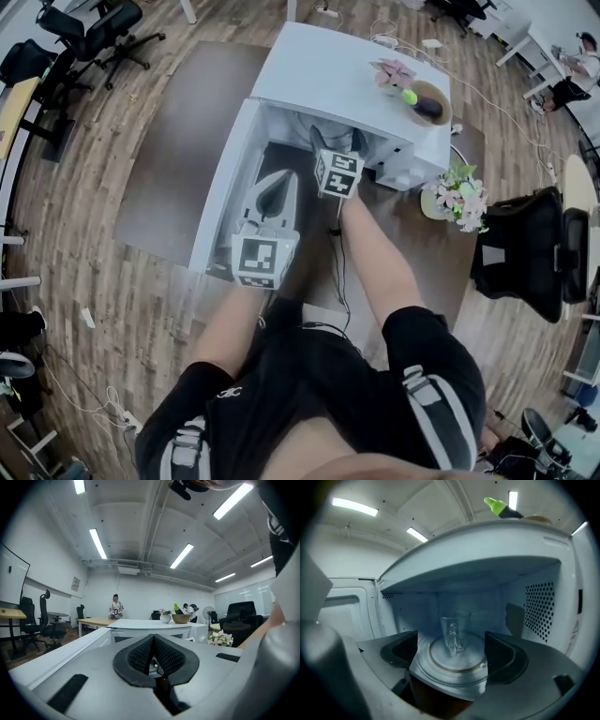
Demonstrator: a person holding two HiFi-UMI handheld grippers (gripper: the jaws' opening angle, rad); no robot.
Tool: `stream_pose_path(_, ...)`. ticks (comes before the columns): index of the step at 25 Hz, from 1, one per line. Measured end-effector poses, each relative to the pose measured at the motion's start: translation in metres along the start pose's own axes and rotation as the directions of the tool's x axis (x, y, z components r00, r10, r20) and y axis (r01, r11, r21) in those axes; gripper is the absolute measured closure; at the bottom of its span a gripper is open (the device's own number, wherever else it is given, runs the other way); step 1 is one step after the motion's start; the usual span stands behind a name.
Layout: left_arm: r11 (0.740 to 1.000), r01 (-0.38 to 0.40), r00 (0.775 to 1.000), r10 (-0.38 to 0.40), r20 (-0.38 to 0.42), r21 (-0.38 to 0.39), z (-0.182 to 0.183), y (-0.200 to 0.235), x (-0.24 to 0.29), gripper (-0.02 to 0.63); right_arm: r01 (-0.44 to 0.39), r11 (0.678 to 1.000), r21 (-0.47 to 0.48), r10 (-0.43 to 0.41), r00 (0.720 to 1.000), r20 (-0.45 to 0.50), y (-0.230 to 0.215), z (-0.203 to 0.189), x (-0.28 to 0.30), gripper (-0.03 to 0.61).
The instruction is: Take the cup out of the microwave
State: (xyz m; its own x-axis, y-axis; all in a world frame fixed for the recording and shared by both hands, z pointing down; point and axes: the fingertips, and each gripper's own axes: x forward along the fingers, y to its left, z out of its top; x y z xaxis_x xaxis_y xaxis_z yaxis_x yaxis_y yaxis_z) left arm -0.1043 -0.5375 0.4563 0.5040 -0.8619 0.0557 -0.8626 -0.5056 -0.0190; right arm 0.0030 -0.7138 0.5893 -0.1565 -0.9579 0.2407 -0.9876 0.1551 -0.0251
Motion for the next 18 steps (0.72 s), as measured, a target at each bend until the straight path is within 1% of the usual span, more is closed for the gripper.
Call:
stream_pose_path(2,1.000,0.002,1.000,-0.002,-0.005,0.003,-0.003,0.006,0.006,0.617,0.006,1.000,0.010,-0.006,1.000,-0.017,-0.001,-0.002,0.015,0.149)
stream_pose_path(5,1.000,0.009,1.000,-0.009,-0.027,-0.019,-0.012,0.014,0.014,0.617,0.011,1.000,0.018,-0.011,0.999,-0.034,-0.004,0.001,0.034,0.143)
stream_pose_path(8,1.000,0.012,0.999,-0.013,-0.043,-0.029,-0.019,0.019,0.022,0.617,0.018,1.000,0.001,-0.018,0.999,-0.046,-0.007,0.002,0.052,0.141)
stream_pose_path(14,0.999,0.029,0.998,-0.031,-0.050,-0.030,-0.022,0.024,0.028,0.617,0.022,0.999,-0.030,-0.024,0.997,-0.069,-0.005,-0.002,0.078,0.143)
stream_pose_path(17,0.999,0.037,0.998,-0.038,-0.050,-0.031,-0.023,0.025,0.030,0.617,0.046,0.998,-0.050,-0.050,0.995,-0.081,-0.009,-0.007,0.085,0.148)
stream_pose_path(18,0.999,0.039,0.998,-0.040,-0.049,-0.030,-0.023,0.025,0.031,0.617,0.058,0.997,-0.058,-0.063,0.995,-0.077,-0.010,-0.007,0.086,0.160)
